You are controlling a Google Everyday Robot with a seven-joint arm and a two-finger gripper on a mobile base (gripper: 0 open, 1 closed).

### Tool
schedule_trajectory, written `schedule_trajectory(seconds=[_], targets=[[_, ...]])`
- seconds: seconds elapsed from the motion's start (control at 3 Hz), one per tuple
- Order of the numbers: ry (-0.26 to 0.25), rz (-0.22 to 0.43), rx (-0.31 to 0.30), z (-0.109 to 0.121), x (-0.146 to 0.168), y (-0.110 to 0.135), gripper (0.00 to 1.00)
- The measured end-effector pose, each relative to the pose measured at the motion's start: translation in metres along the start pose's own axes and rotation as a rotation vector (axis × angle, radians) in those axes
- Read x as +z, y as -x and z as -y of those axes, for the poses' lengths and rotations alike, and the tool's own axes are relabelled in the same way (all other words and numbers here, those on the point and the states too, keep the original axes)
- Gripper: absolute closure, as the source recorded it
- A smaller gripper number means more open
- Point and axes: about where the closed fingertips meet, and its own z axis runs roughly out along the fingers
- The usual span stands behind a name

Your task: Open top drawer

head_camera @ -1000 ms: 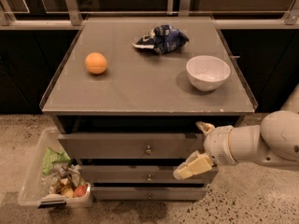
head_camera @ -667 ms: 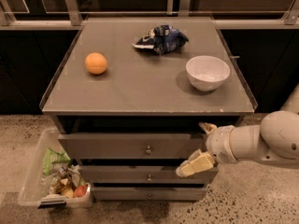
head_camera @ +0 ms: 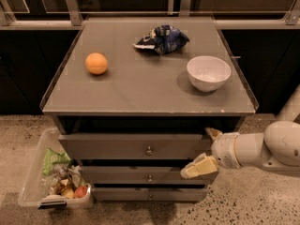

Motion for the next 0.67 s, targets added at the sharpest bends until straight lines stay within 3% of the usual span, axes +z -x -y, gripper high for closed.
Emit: schedule_trajectory(seconds=[0.67], targets=[[-0.015, 0.004, -0.054, 0.028, 0.014, 0.027, 0.00]])
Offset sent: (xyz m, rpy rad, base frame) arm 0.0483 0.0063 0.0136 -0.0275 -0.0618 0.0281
